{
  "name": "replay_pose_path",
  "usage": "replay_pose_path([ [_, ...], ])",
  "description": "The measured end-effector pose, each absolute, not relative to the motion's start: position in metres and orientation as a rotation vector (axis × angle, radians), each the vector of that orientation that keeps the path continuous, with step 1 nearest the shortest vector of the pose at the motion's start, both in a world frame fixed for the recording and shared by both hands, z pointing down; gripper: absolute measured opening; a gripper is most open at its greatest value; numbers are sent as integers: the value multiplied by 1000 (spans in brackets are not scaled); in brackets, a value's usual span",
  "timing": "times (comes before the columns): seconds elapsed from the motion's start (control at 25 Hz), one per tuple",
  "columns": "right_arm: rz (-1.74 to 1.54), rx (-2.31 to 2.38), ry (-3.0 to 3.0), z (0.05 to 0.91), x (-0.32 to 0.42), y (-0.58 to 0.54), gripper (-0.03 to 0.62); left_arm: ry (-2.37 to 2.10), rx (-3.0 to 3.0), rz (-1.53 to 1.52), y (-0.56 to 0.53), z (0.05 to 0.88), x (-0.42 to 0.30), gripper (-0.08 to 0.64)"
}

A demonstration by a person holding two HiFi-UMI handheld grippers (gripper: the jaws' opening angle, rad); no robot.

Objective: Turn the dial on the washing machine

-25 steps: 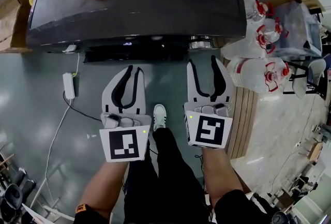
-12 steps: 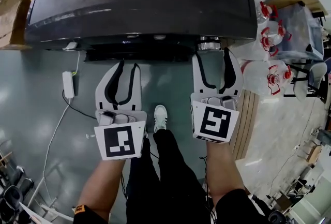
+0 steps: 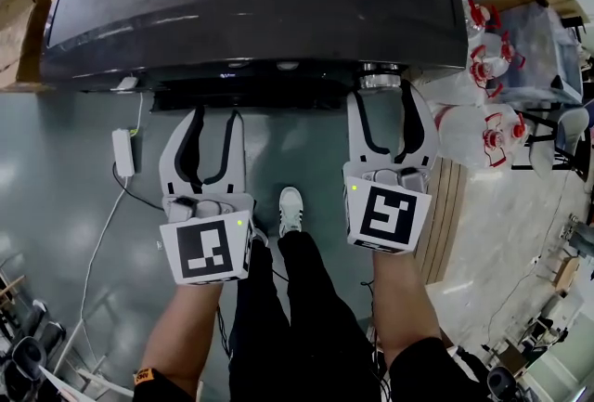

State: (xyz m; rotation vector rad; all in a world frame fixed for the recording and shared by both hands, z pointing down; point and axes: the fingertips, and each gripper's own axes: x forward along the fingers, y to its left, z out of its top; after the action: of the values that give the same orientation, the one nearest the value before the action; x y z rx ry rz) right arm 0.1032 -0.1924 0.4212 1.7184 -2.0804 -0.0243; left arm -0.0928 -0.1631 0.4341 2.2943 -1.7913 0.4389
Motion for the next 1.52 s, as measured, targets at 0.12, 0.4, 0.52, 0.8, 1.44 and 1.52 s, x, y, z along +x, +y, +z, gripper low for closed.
replay_pose_path([
  [0.12,-3,1752,-2110,420,104,-194,284,-1791,2285,441,-162,438,-96,161],
  [0.4,365,1877,-2226,421,111,-194,282,-1793,2273,438,-159,443,-100,160],
  [0.52,534,1912,-2274,421,114,-194,282,-1793,2271,431,-158,443,-99,160],
  [0.8,482,1876,-2256,423,114,-194,288,-1789,2279,438,-157,439,-98,160],
  [1.44,83,1795,-2101,420,106,-196,287,-1758,2299,479,-154,440,-96,160],
  [1.52,210,1838,-2160,420,108,-197,287,-1752,2297,483,-154,441,-94,160],
])
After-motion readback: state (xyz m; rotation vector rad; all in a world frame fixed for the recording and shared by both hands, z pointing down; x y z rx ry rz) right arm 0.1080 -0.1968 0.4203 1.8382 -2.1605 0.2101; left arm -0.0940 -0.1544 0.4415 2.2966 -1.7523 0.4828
